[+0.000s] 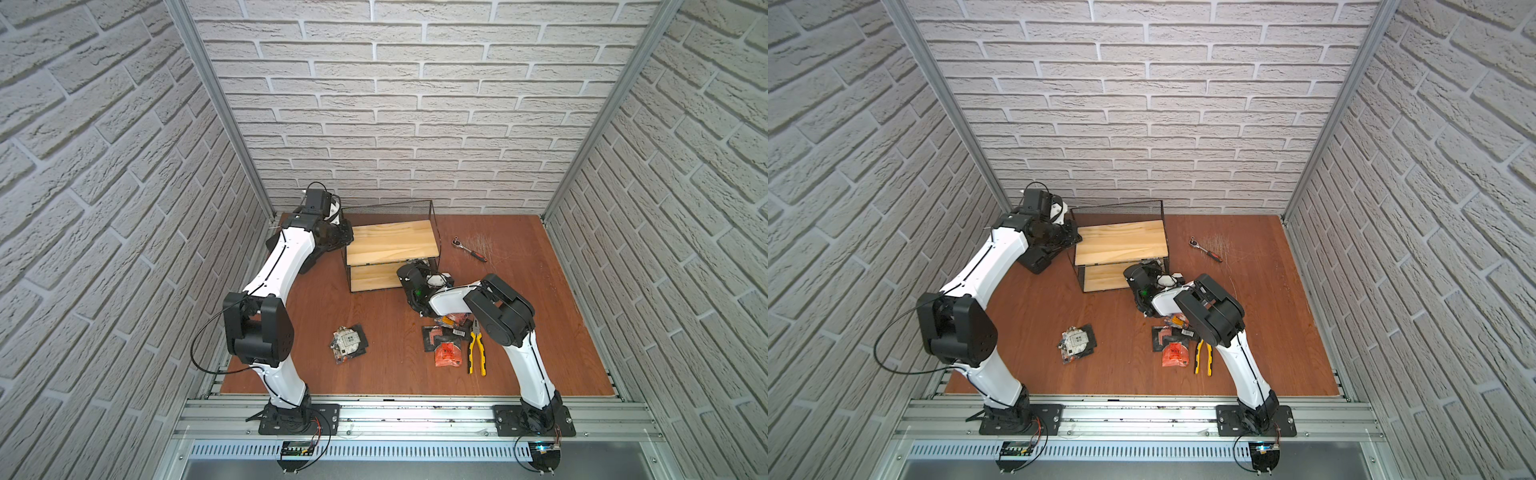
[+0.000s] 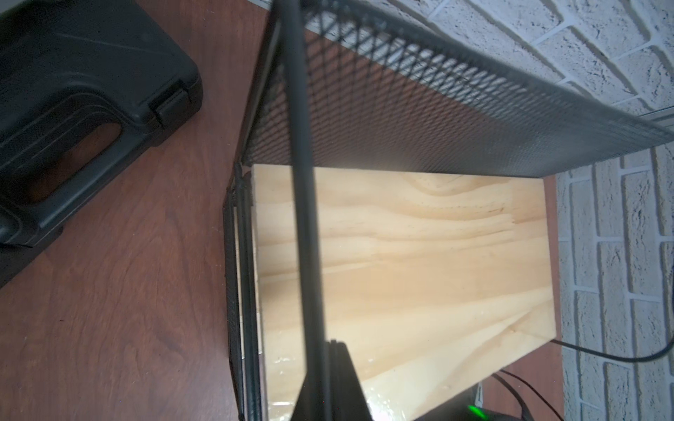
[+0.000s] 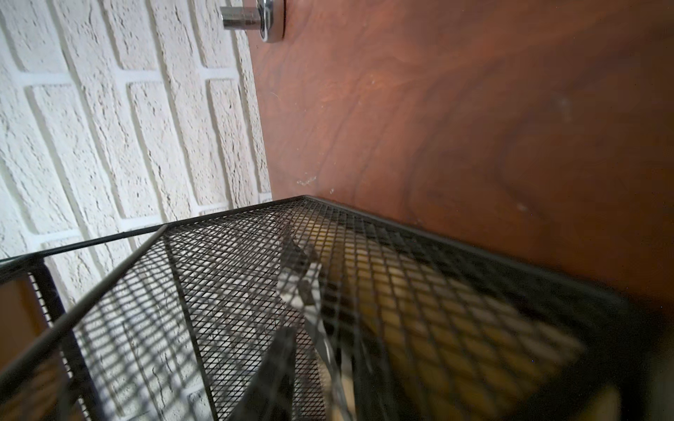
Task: Remove the tea bags from the shelf
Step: Pick up the tea bag from the shelf.
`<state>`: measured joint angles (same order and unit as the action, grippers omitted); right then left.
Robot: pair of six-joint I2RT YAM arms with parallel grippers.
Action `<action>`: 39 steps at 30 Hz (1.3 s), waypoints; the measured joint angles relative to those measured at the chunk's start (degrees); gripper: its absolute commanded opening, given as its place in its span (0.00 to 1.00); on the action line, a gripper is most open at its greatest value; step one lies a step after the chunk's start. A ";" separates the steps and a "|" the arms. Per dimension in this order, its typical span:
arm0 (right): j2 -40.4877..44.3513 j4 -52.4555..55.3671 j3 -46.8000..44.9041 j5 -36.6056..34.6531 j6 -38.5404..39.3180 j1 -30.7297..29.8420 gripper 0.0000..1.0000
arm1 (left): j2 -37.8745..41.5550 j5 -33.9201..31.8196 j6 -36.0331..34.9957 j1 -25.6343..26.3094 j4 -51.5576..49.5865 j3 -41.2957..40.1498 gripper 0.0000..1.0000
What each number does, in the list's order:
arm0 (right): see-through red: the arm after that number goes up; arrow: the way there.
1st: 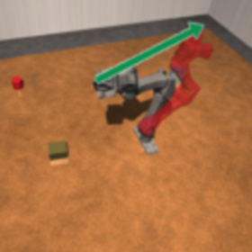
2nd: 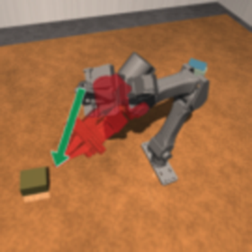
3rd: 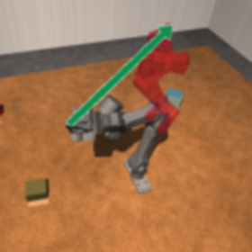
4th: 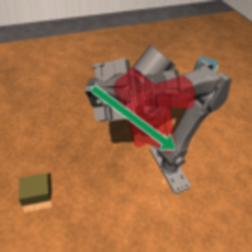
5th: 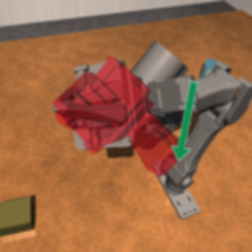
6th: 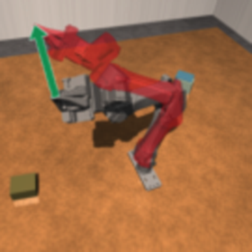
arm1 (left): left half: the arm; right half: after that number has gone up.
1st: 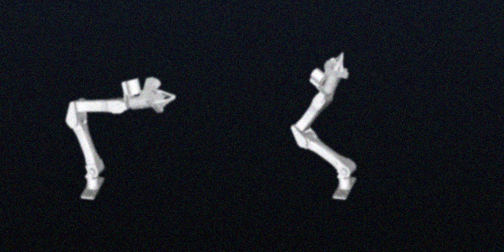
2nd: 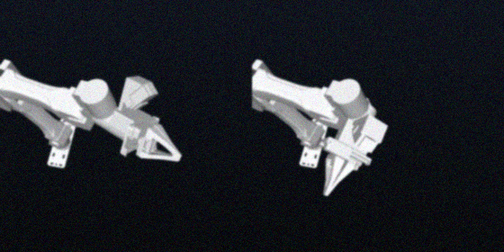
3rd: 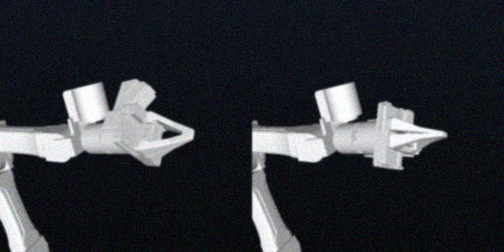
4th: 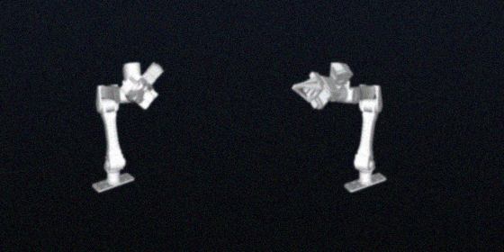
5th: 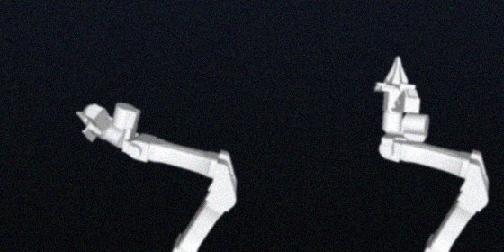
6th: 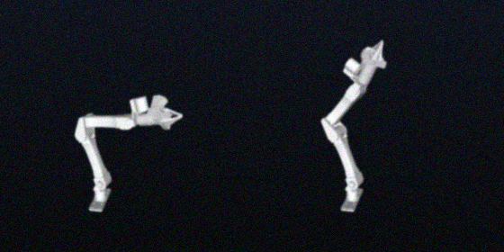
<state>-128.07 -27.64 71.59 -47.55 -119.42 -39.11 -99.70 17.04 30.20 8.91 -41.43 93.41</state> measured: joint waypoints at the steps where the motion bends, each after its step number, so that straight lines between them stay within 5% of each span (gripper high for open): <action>1: -0.11 0.20 -0.02 -0.02 -0.28 0.02 0.15 | 0.00 0.04 -0.04 -0.04 0.02 -0.02 0.06; 5: -0.68 -0.04 -0.02 0.04 -0.42 0.31 0.03 | 0.00 0.33 -0.15 -0.15 0.07 -0.04 0.06; 39: 16.24 -11.21 -19.82 22.03 11.50 0.55 0.03 | -0.02 0.37 0.72 -0.17 0.31 -0.07 0.08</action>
<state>-111.83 -38.85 51.77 -25.52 -107.92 -38.57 -99.72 17.41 30.92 8.73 -41.12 93.34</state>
